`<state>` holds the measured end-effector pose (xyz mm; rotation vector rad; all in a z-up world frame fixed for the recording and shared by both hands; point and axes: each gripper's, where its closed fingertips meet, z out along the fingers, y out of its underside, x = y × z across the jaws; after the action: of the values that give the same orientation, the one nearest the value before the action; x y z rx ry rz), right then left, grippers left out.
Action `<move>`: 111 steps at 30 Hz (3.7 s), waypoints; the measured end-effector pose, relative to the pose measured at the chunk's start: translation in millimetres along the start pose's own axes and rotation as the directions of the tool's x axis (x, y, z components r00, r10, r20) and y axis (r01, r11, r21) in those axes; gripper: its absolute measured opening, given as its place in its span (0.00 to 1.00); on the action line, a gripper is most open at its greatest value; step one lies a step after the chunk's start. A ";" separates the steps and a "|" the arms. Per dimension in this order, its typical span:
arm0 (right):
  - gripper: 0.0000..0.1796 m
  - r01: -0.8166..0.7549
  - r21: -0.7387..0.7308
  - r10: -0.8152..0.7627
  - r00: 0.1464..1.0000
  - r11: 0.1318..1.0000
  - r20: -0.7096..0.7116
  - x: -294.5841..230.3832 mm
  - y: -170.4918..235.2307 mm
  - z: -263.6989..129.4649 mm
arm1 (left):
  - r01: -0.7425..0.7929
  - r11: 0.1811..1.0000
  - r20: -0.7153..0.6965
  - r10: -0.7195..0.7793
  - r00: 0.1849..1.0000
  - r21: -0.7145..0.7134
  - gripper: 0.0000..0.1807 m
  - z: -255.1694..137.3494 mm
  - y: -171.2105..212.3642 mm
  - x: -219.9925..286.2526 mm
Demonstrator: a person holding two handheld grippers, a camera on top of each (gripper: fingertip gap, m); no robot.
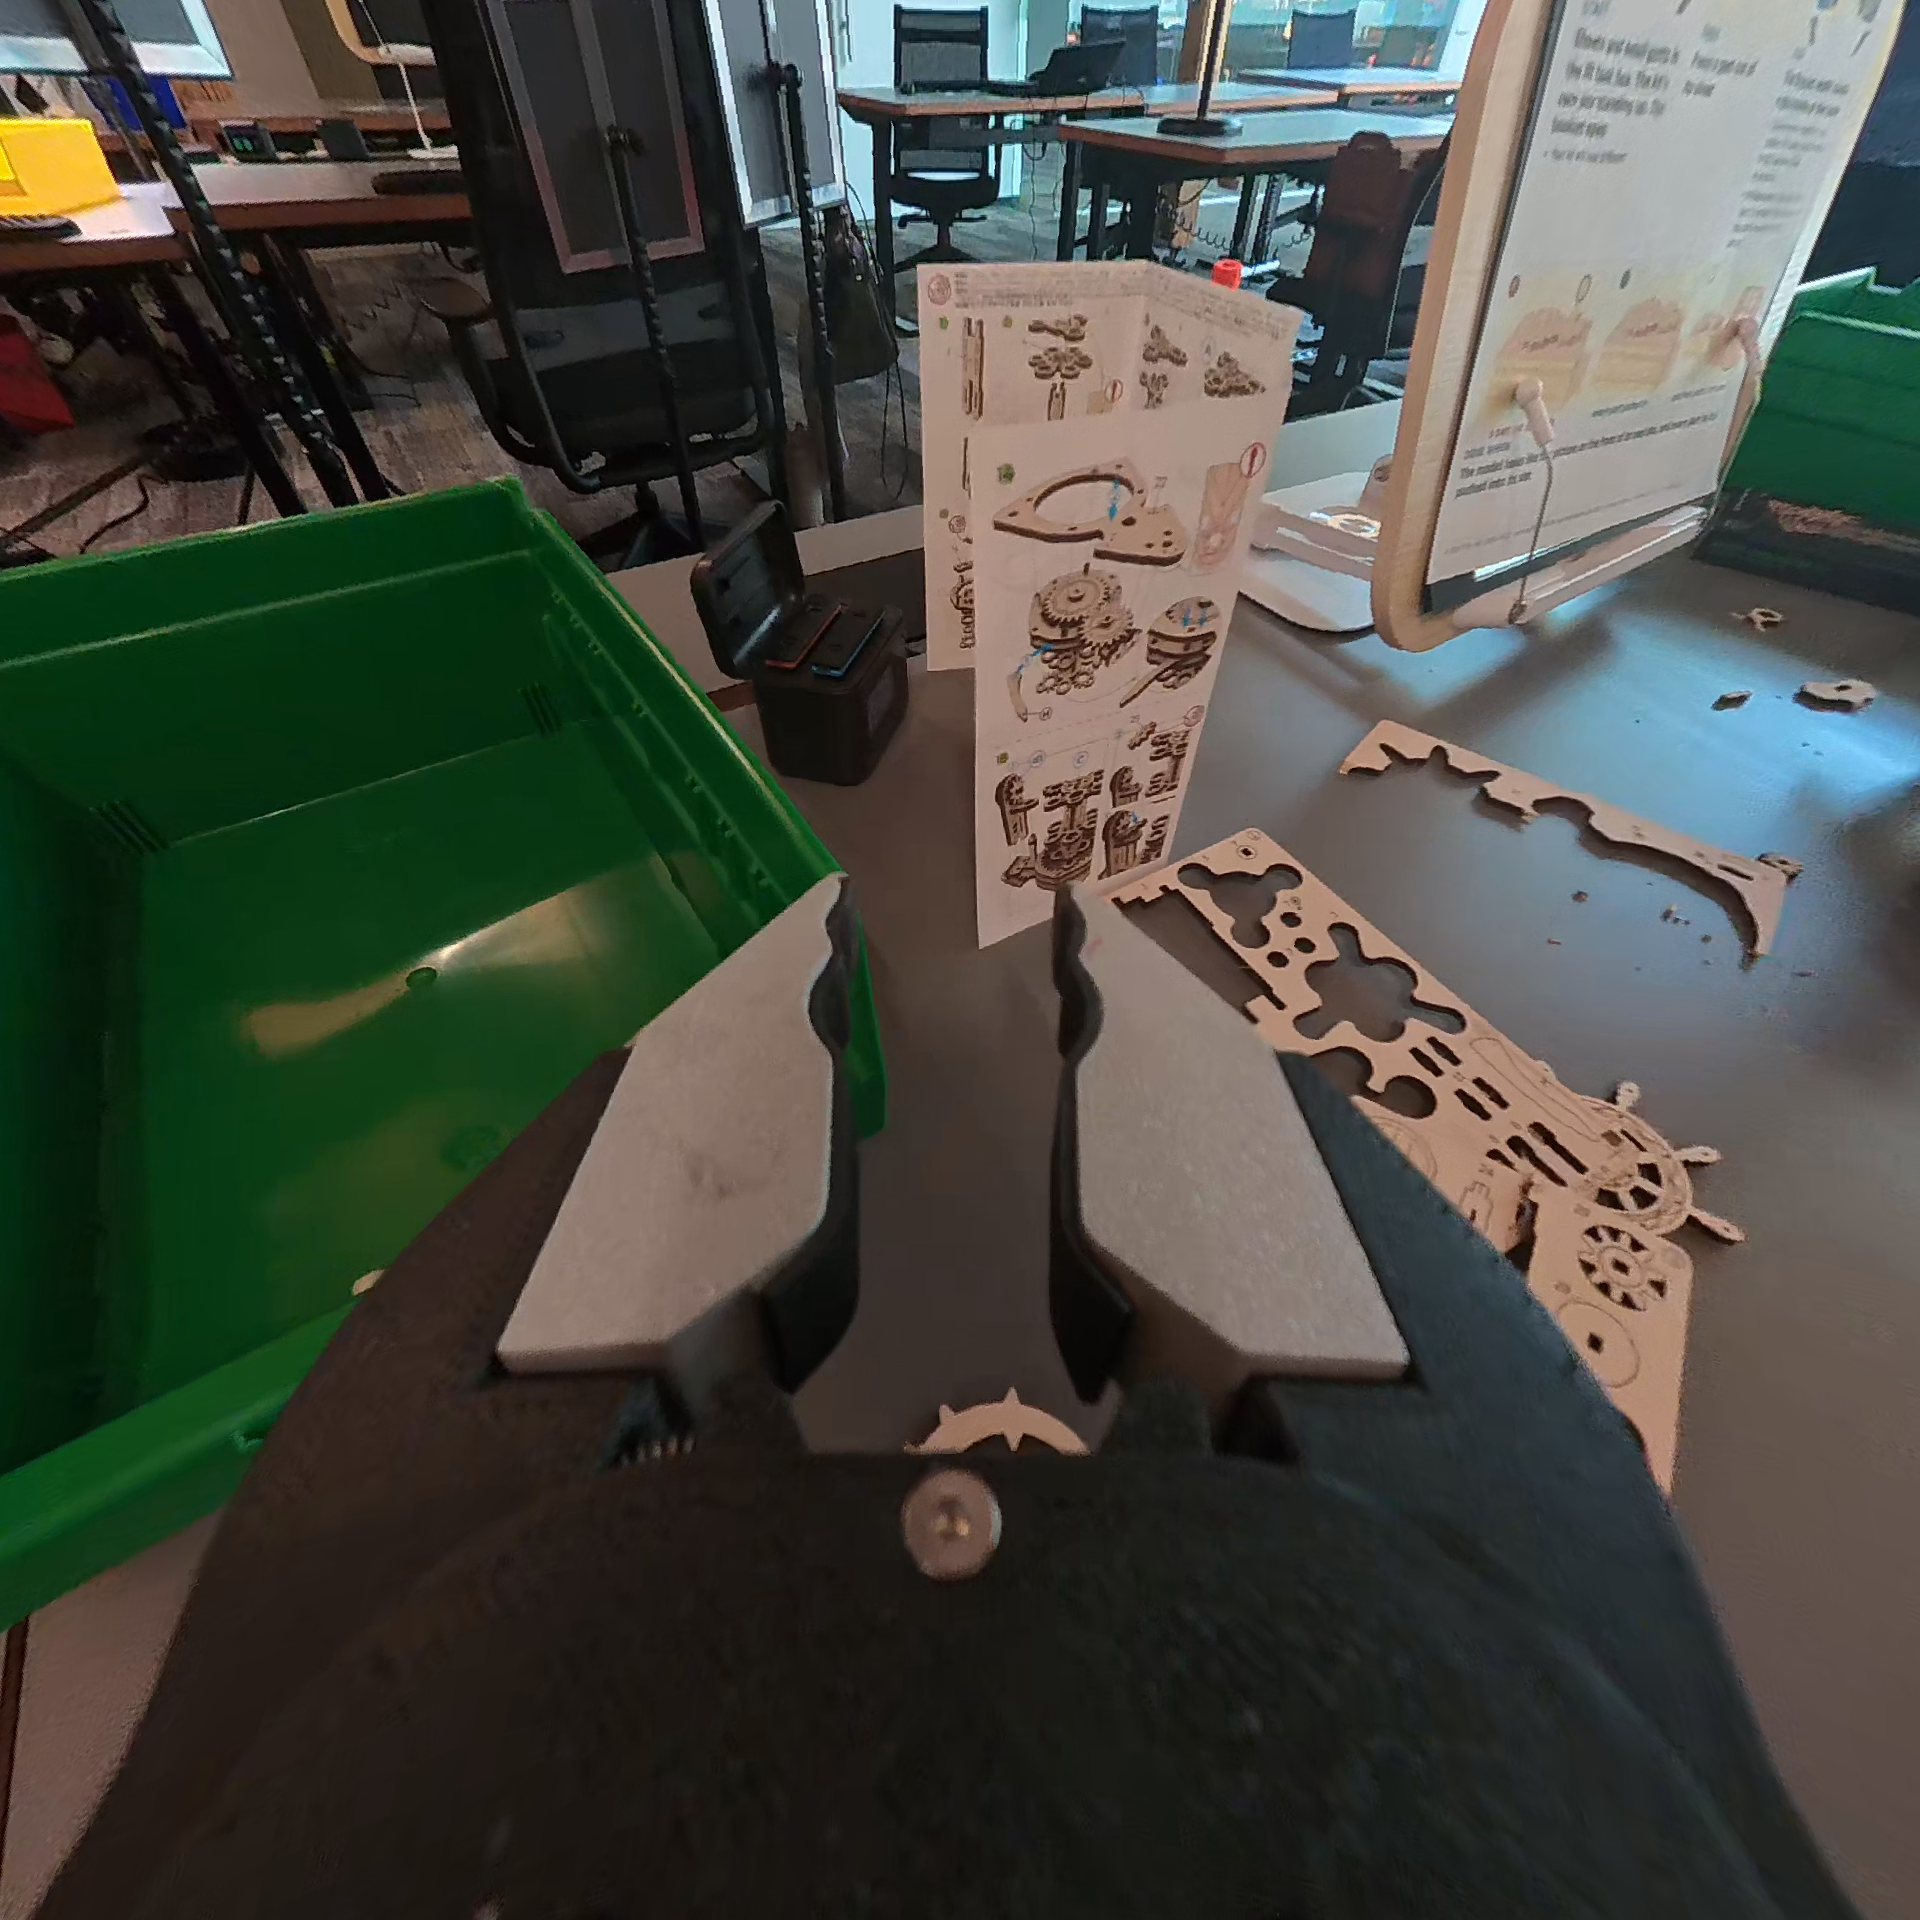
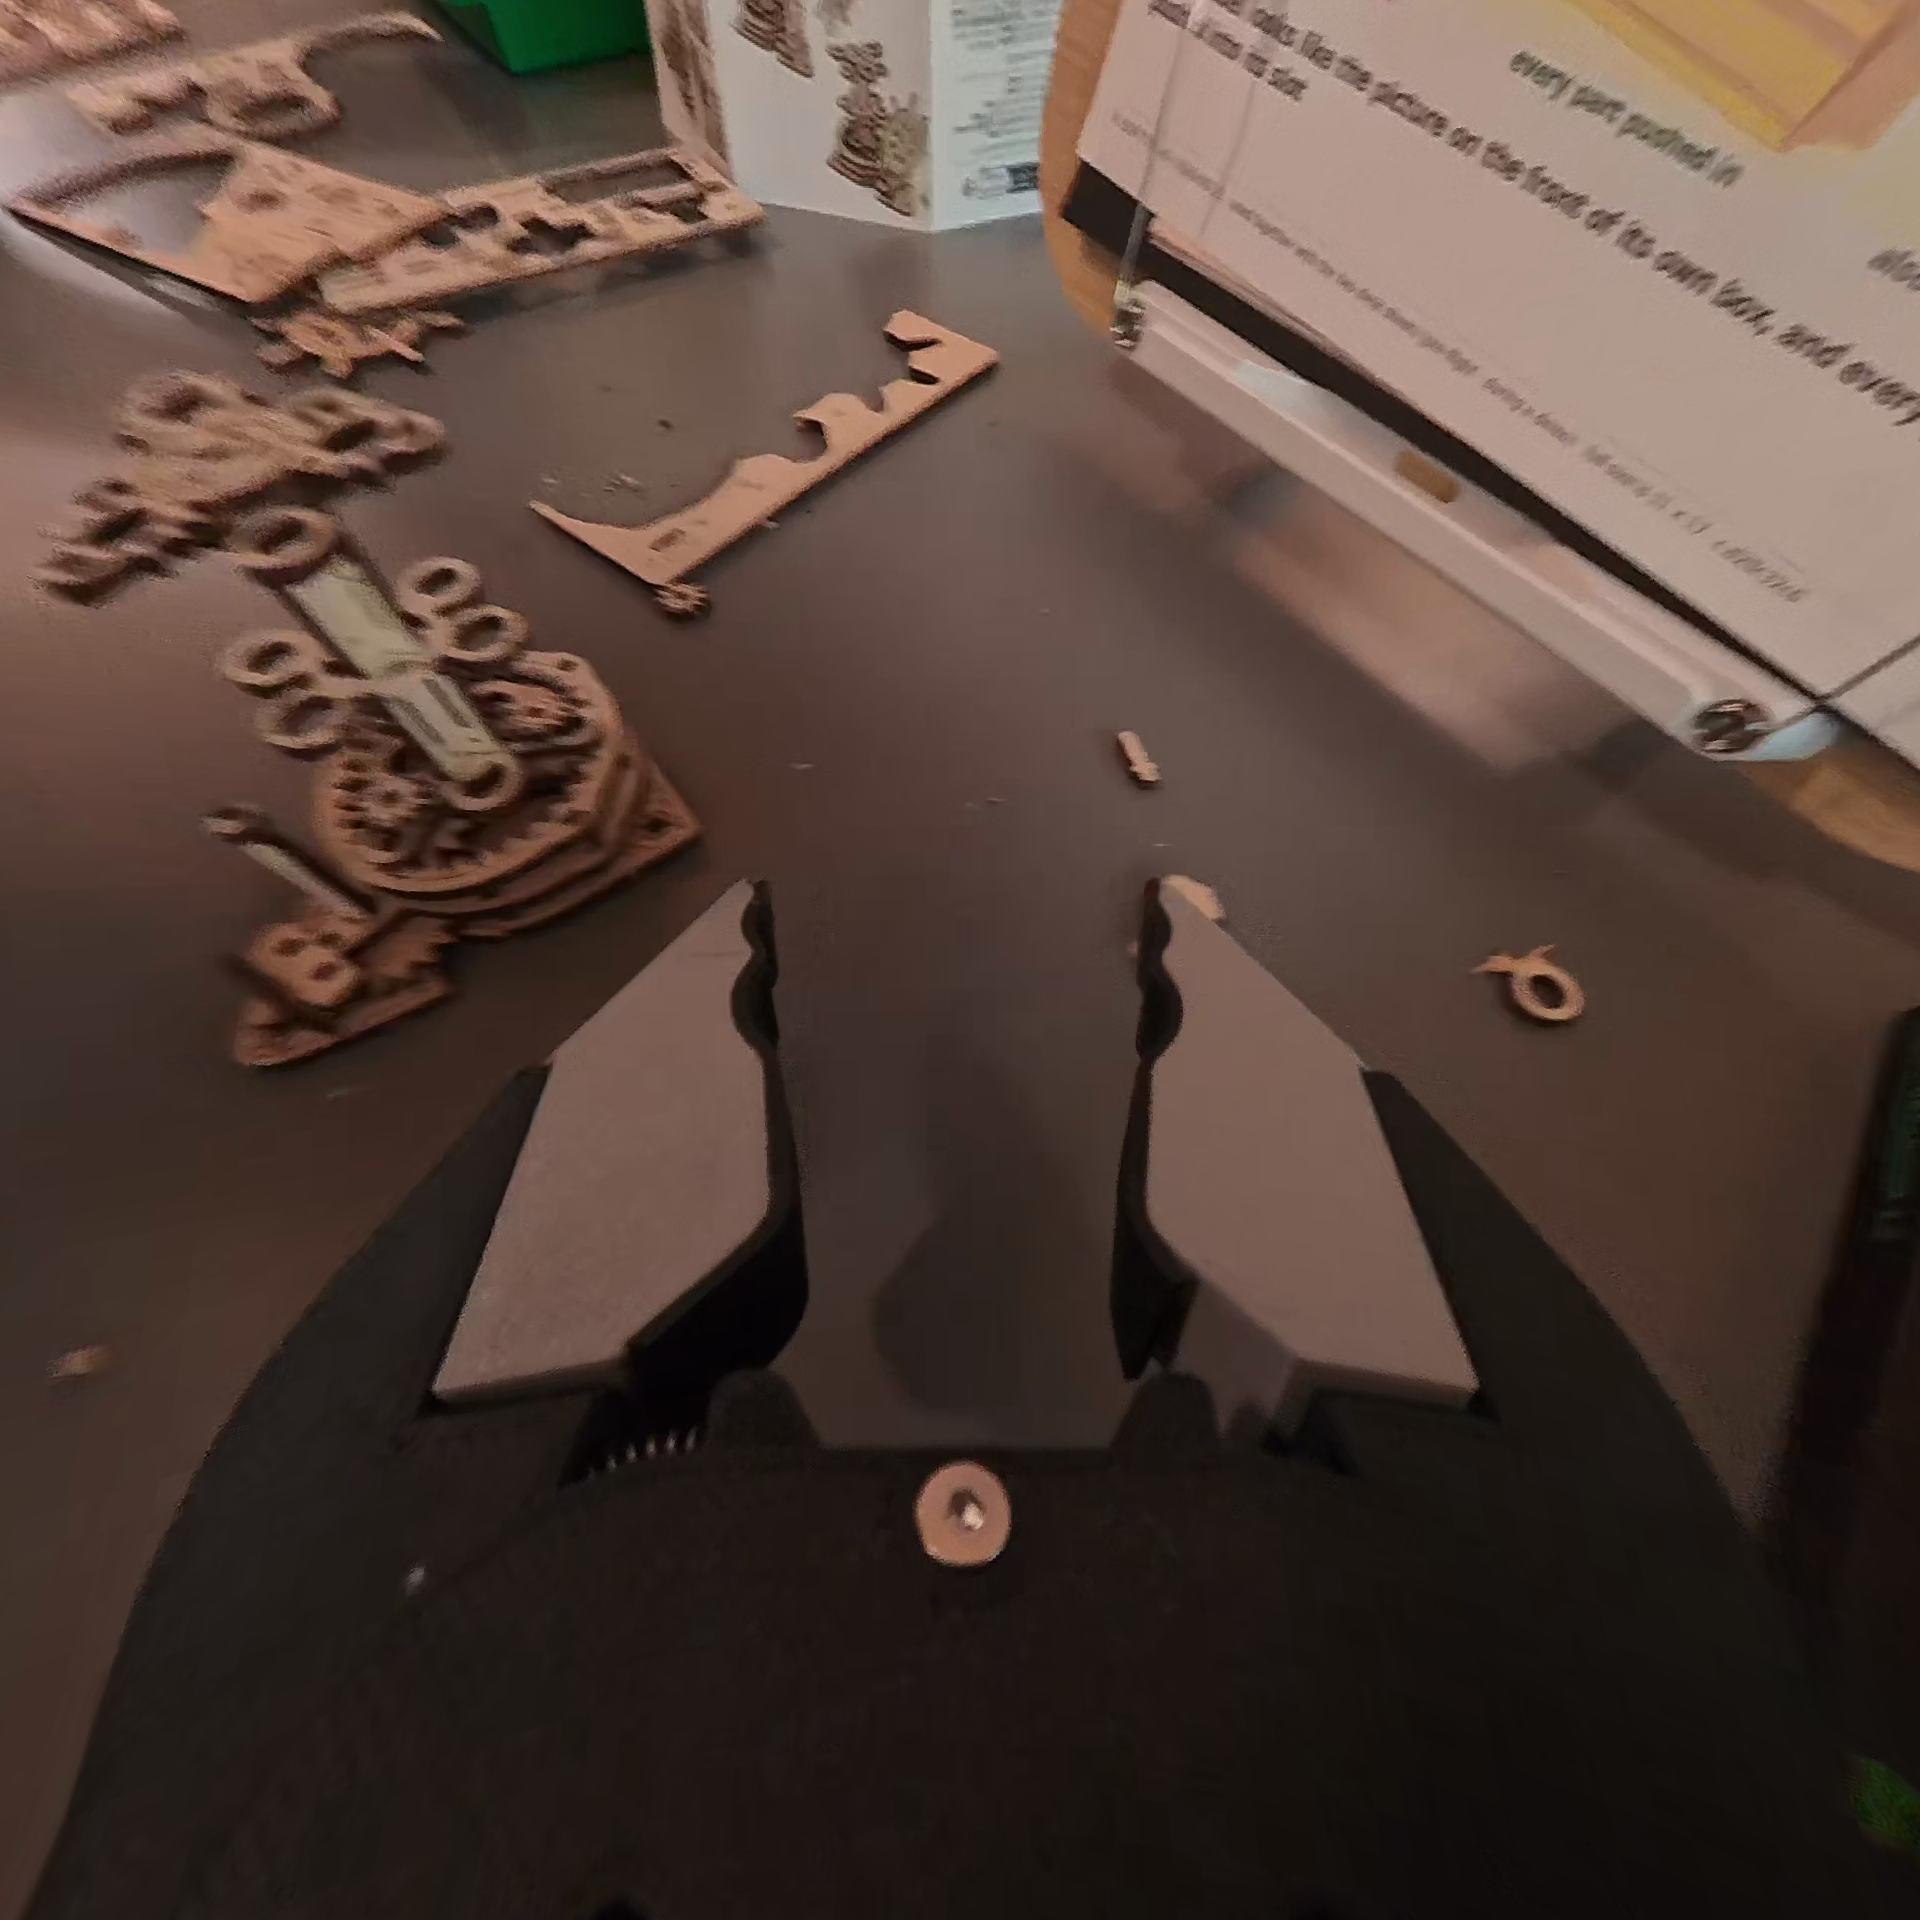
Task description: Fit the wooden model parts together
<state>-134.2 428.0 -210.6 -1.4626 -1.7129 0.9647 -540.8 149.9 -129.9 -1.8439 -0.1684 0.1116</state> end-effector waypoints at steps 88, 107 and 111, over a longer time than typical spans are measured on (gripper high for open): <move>0.36 0.260 -0.028 -0.260 0.943 0.965 -0.207 -64.4 -63.9 47.5 | -0.031 0.994 -0.014 0.030 0.999 -0.107 0.18 19.7 30.2 4.8; 0.35 -0.211 0.185 0.158 0.951 0.960 0.264 -87.6 -81.0 40.9 | -0.053 0.995 -0.036 0.050 0.998 -0.086 0.18 19.2 25.6 10.9; 0.36 -0.339 0.223 0.203 0.857 0.914 0.473 -105.9 -97.2 33.1 | -0.144 0.986 -0.031 0.142 0.989 -0.084 0.18 20.7 23.5 18.5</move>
<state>-195.3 310.4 -145.8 -1.3743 -1.5796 1.7473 -524.7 166.4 -158.0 -1.9417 -0.0231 0.1835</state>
